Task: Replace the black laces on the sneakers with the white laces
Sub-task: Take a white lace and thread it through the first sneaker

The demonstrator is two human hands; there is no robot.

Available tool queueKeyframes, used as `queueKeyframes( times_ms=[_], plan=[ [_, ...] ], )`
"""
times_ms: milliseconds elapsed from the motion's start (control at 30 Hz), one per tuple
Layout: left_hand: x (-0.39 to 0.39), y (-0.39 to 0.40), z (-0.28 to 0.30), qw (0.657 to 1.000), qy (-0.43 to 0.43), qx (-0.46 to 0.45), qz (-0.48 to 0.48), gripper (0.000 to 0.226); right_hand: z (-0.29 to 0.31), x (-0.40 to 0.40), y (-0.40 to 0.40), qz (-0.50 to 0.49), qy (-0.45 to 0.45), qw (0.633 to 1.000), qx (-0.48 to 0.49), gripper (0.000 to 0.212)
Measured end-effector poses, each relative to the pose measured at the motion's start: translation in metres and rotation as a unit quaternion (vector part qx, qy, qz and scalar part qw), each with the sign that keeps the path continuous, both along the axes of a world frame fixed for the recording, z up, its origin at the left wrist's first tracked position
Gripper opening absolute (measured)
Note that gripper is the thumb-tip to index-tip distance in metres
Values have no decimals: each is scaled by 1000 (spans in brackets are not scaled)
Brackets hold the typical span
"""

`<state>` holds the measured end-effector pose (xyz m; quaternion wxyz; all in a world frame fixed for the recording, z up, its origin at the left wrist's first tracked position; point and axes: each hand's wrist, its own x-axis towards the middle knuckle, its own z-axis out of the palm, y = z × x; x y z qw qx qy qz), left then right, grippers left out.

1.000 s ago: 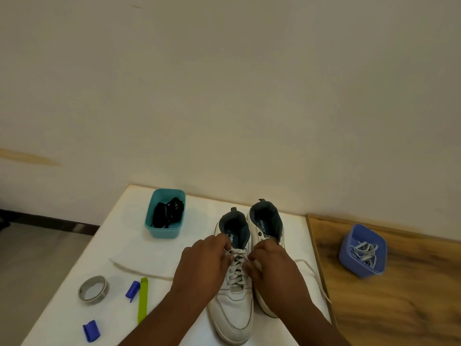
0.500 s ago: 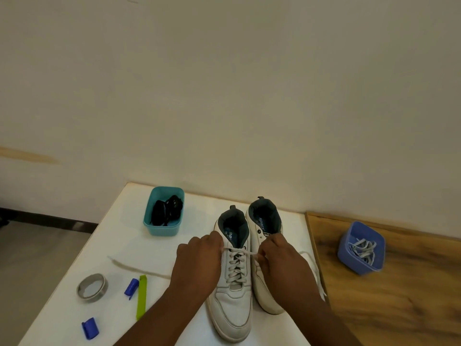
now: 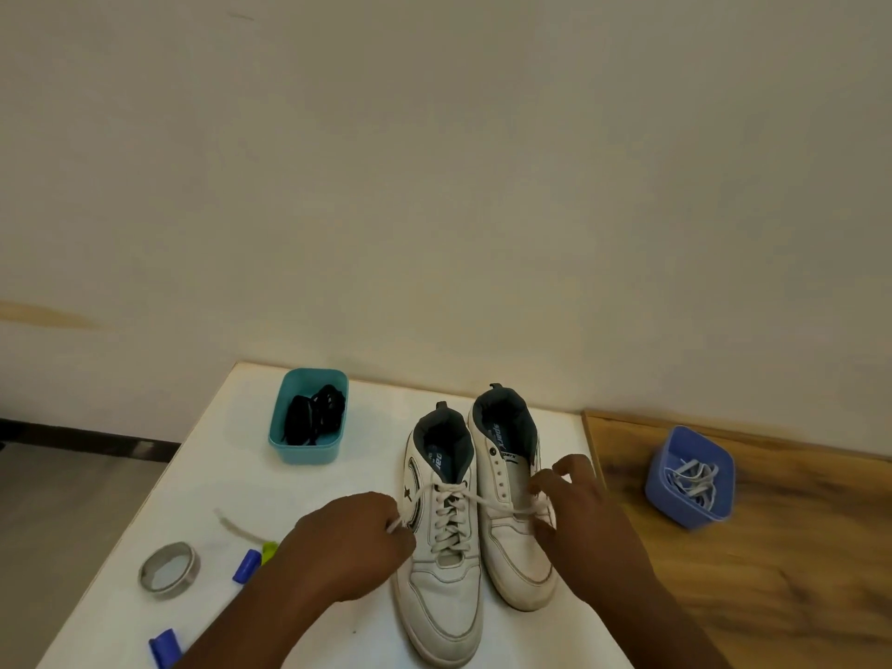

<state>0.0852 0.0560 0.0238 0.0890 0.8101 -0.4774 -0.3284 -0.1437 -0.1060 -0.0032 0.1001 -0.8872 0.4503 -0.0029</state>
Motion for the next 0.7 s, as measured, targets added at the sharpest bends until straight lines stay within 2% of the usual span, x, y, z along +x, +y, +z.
queueKeyframes(
  times_ms=[67, 133, 200, 300, 367, 433, 467, 533, 633, 700],
  plan=[
    [-5, 0, 11, 997, 20, -51, 49, 33, 0, -8, -5, -16, 14, 1000, 1, 41],
    [-12, -3, 21, 980, 102, -127, 112, 33, -1, -15, -9, -33, 26, 999, -7, 42],
    [-20, -7, 29, 947, 197, -186, 172, 29, -4, -17, -8, -37, 38, 999, -7, 36],
    [-28, -17, 24, 877, 320, -230, 276, 21, -9, -15, -6, -34, 50, 998, -7, 25],
    [-27, -22, 18, 812, 401, -249, 342, 22, -11, -14, -7, -37, 49, 998, -10, 21],
    [-22, -24, 13, 753, 472, -268, 372, 28, -12, -15, -8, -39, 43, 998, -14, 13],
    [-21, -24, 11, 741, 487, -274, 372, 31, -13, -16, -9, -35, 41, 998, -20, 8],
    [-22, -25, 8, 749, 479, -275, 367, 32, -15, -15, -10, -28, 15, 999, -20, 6],
    [-26, -29, 5, 773, 451, -255, 366, 32, -13, -10, -11, -38, -44, 998, -22, 17],
    [-28, -30, 6, 783, 443, -245, 362, 33, -14, -8, -11, -39, -16, 998, -43, 29]
  ],
)
